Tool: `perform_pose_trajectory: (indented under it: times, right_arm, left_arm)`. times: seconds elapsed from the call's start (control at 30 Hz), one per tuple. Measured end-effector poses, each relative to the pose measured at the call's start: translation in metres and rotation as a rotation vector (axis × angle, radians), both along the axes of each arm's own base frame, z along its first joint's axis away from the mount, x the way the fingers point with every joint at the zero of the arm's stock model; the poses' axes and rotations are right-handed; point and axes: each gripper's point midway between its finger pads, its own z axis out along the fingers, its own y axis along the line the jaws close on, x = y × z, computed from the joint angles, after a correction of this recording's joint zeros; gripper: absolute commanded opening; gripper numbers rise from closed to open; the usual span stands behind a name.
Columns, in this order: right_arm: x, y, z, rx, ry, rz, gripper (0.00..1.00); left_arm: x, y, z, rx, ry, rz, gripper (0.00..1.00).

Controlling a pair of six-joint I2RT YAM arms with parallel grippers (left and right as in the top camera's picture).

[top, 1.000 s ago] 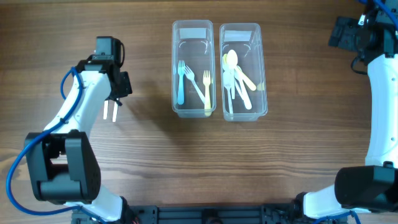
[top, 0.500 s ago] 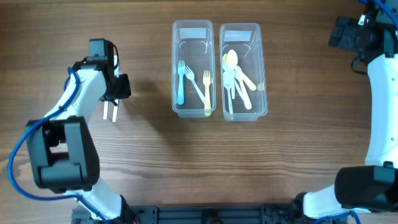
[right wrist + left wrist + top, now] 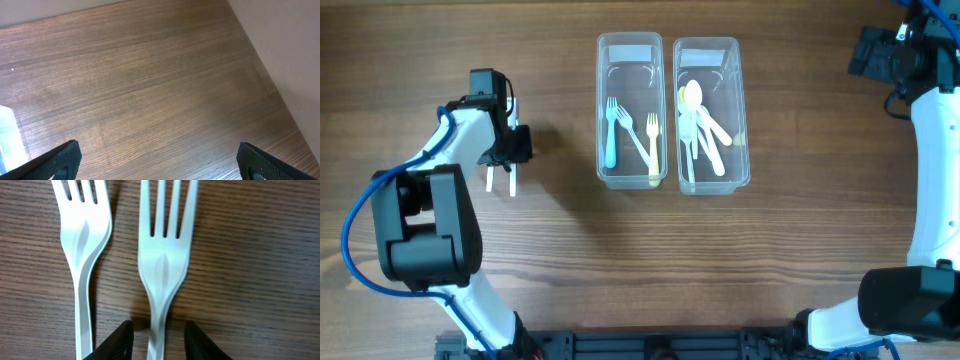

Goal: Pack container
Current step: 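Move the left gripper to the remaining white forks and grasp one, then carry the white fork into the left container, release, and lift away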

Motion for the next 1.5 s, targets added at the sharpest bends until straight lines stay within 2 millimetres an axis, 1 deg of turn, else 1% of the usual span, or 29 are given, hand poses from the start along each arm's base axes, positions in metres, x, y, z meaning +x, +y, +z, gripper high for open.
perform_pose_trajectory:
  times: [0.07,0.1,0.17,0.23,0.27,0.4,0.57,0.77,0.83,0.93,1.0,1.07,1.2,1.23,1.27,1.37,1.43,1.5]
  right_arm:
    - [0.0,0.0,0.0,0.0,0.0,0.0,1.0]
    - [0.0,0.0,0.0,0.0,0.0,0.0,1.0]
    - [0.0,0.0,0.0,0.0,0.0,0.0,1.0]
    - [0.0,0.0,0.0,0.0,0.0,0.0,1.0]
    - [0.0,0.0,0.0,0.0,0.0,0.0,1.0]
    - [0.0,0.0,0.0,0.0,0.0,0.0,1.0]
    - [0.0,0.0,0.0,0.0,0.0,0.0,1.0]
    - [0.0,0.0,0.0,0.0,0.0,0.0,1.0]
    - [0.0,0.0,0.0,0.0,0.0,0.0,1.0]
    - [0.0,0.0,0.0,0.0,0.0,0.0,0.99]
    - [0.0,0.0,0.0,0.0,0.0,0.0,1.0]
    - [0.0,0.0,0.0,0.0,0.0,0.0,1.0]
    - [0.0,0.0,0.0,0.0,0.0,0.0,1.0]
    - [0.0,0.0,0.0,0.0,0.0,0.0,1.0]
    - [0.0,0.0,0.0,0.0,0.0,0.0,1.0]
    - [0.0,0.0,0.0,0.0,0.0,0.0,1.0]
    - [0.0,0.0,0.0,0.0,0.0,0.0,1.0]
    - [0.0,0.0,0.0,0.0,0.0,0.0,1.0]
  left_arm:
    - [0.0,0.003,-0.001,0.001,0.001,0.0,0.35]
    - [0.0,0.004,-0.001,0.002,-0.001,0.001,0.33]
    - [0.0,0.007,-0.001,0.002,-0.001,0.008,0.27]
    - [0.0,0.009,-0.001,0.003,-0.002,0.008,0.17]
    - [0.001,0.009,-0.001,0.003,-0.003,0.008,0.15]
    - [0.001,0.006,-0.001,-0.02,-0.006,-0.003,0.14]
    - [0.002,-0.001,-0.002,-0.058,-0.008,-0.012,0.04]
    - [-0.005,-0.003,-0.002,-0.075,0.017,0.01,0.04]
    - [-0.007,-0.004,0.001,-0.079,0.033,0.019,0.04]
    - [0.0,-0.003,0.013,-0.083,0.023,0.036,0.04]
    - [0.007,-0.003,0.027,-0.085,0.004,0.052,0.04]
    - [0.014,-0.002,0.045,-0.087,-0.026,0.074,0.04]
    - [0.031,-0.009,0.091,-0.106,-0.126,0.09,0.04]
    - [0.032,-0.009,0.095,-0.108,-0.135,0.094,0.04]
    - [0.038,-0.018,0.112,-0.12,-0.177,0.075,0.04]
    - [0.043,-0.044,0.135,-0.148,-0.23,0.054,0.04]
    - [0.044,-0.078,0.149,-0.181,-0.263,0.016,0.04]
    - [0.043,-0.108,0.155,-0.214,-0.277,-0.018,0.04]
